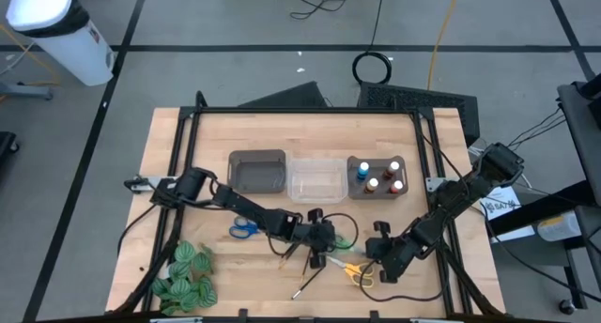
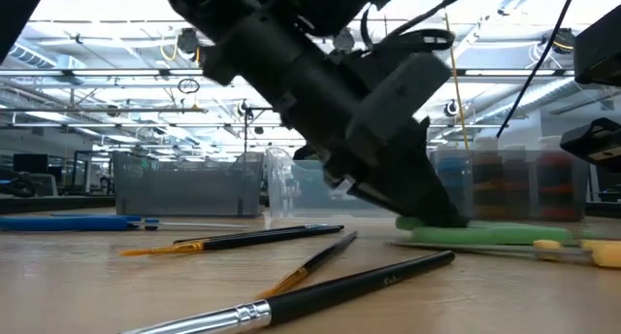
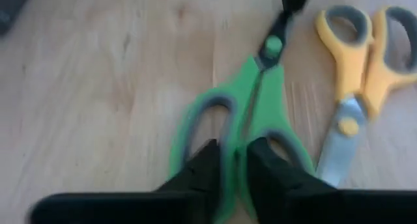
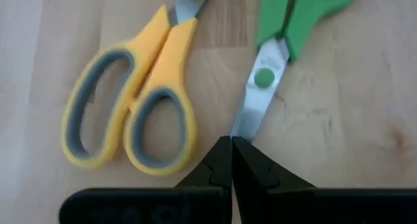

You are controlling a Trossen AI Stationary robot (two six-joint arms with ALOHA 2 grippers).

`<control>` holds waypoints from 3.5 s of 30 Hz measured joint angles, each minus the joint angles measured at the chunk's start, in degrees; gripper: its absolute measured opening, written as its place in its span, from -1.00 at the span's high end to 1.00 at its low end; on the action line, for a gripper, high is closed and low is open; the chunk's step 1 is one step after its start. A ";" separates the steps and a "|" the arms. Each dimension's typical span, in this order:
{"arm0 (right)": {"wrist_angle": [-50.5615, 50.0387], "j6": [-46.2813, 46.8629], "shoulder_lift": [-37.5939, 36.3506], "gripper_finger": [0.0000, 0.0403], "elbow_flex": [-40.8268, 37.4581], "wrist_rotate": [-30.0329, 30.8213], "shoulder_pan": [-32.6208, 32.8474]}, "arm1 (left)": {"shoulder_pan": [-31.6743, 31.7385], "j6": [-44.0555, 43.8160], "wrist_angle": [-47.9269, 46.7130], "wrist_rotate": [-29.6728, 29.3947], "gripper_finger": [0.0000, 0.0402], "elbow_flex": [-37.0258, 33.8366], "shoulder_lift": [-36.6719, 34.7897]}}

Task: Pick & Place Paint Supplies
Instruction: Put the green scissors into the transparent bin

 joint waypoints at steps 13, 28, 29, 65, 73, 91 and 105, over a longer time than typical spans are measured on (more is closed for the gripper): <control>0.22 -1.07 0.04 1.00 -0.02 0.08 -0.02 | 0.54 3.38 0.45 3.17 0.99 -0.12 1.31; 0.15 -1.07 0.04 1.00 -0.02 0.35 -0.04 | 0.13 1.05 1.51 2.49 0.45 -0.28 0.74; 0.15 -1.07 0.04 1.00 -0.02 0.41 -0.04 | 0.13 1.67 2.12 3.01 0.41 -0.37 0.64; 0.11 -1.03 0.09 1.00 -0.07 1.59 -0.04 | -6.05 5.02 9.71 6.24 0.17 -0.32 -3.08; 0.11 -0.42 0.09 1.00 -0.07 1.66 -0.04 | -3.64 -11.55 7.34 -1.25 -0.09 -0.32 -3.12; 0.11 -0.85 0.06 1.00 -0.07 1.70 -1.16 | -7.16 -4.67 -5.20 -12.19 -0.50 3.62 -3.50; 1.48 0.43 -0.04 1.00 -1.33 1.75 -1.16 | -7.73 -3.19 -4.29 -10.42 -0.37 3.75 -2.66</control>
